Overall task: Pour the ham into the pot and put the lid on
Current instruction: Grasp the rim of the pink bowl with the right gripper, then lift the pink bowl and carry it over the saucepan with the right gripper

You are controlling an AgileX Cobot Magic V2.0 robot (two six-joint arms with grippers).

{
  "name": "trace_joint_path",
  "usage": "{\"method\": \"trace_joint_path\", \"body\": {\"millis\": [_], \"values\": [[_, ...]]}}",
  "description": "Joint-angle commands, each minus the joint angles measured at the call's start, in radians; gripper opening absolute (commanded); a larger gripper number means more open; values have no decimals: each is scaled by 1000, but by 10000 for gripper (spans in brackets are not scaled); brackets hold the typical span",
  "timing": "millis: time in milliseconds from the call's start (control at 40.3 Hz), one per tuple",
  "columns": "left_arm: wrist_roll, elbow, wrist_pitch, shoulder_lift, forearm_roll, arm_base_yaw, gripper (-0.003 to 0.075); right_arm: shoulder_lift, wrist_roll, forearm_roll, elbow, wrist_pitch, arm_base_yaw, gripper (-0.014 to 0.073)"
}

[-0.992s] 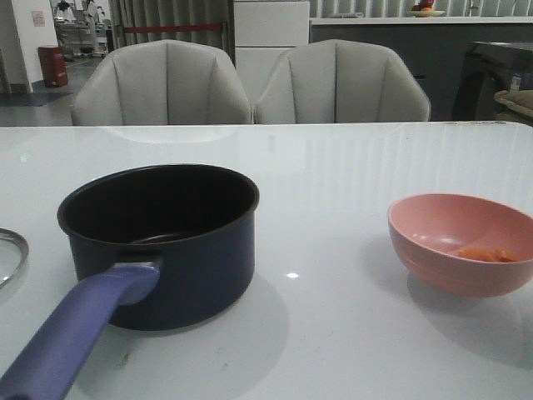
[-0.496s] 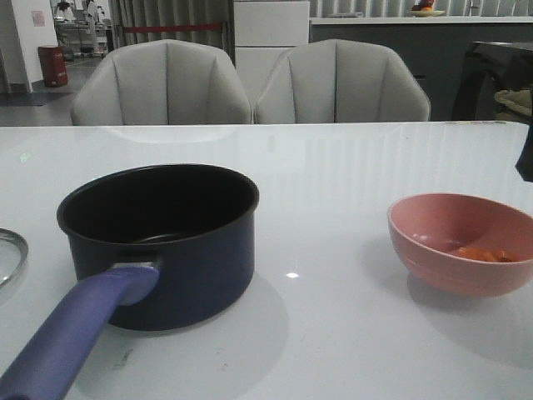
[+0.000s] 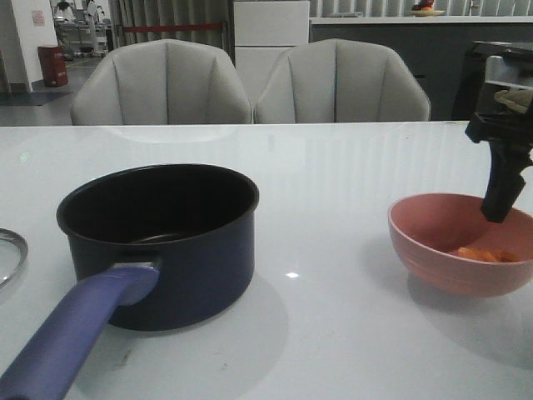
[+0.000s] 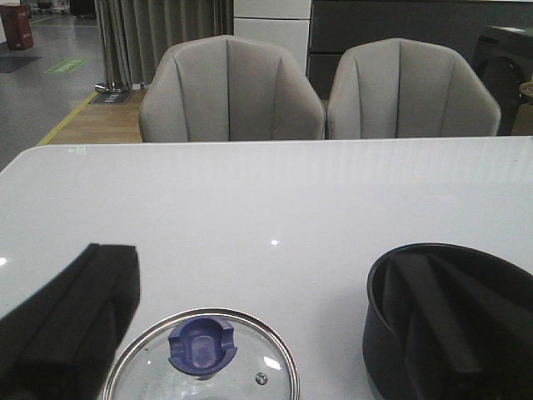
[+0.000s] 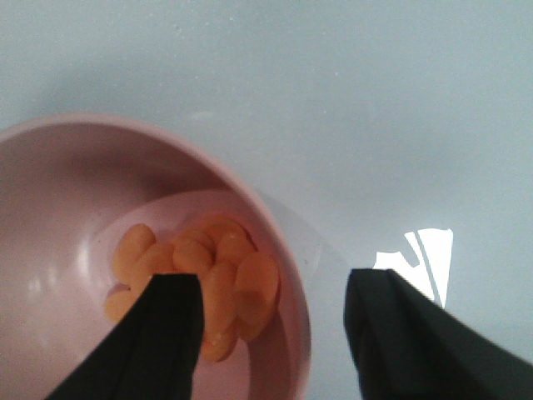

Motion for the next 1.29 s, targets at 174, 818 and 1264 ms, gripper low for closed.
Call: {"method": "trace_joint_path", "body": {"millis": [174,818,1264], "values": [[-9,-28,-83,11,-4,-8,637,44,-16,12,-77,-3,-6,171],[-9,-28,-83,11,-4,-8,637,-118,-132,41,-153,-38,63,138],[-9,-28,-83,11,-4,-8,637,-192,-5,-75,-153,-199,442,138]]}}
